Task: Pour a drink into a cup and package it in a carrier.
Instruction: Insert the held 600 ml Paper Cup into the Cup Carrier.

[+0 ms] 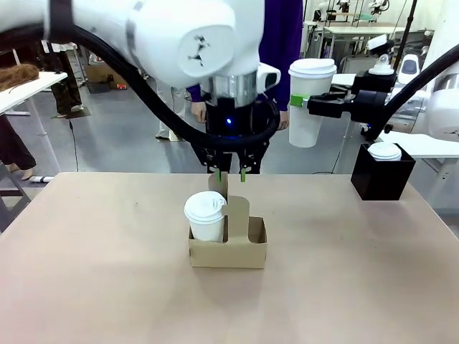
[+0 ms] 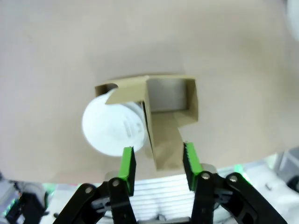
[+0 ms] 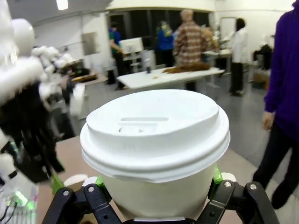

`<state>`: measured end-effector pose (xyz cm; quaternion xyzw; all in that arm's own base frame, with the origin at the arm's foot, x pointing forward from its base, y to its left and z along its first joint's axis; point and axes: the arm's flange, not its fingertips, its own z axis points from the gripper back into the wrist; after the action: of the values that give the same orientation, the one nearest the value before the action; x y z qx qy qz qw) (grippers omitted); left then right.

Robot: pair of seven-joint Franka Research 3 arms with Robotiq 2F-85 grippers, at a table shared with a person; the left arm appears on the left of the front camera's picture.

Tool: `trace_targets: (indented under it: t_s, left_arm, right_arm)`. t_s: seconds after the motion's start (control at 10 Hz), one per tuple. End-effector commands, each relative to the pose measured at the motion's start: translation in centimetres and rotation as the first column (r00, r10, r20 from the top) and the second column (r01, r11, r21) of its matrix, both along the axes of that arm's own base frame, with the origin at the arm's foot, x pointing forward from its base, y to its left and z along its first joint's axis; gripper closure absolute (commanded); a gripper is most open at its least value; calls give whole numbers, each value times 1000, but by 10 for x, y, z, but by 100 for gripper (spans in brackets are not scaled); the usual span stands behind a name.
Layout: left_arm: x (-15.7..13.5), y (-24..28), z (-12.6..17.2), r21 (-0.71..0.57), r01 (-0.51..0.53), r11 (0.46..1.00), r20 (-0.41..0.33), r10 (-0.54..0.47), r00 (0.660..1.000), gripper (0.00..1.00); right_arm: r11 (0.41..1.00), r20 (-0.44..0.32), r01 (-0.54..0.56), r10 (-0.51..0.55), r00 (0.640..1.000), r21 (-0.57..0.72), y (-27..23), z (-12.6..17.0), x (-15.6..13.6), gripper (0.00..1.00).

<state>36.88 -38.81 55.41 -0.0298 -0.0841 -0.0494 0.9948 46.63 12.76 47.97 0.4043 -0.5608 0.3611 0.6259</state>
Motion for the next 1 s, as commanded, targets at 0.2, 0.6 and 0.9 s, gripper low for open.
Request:
trace_targets:
  t_s: [0.2,0.6,0.9]
  left_arm:
    - [-22,105,23,-149,318,936,-39,-327,944,0]
    - [-36,157,19,-68,347,935,108,-339,935,0]
    - [-24,144,31,-133,411,902,46,-409,912,0]
  right_arm:
    - [926,-75,-374,371,926,-45,-15,-27,33,12]
    - [914,-89,-404,399,912,-42,-8,-53,27,12]
    - [914,-89,-404,399,912,-42,-8,-53,27,12]
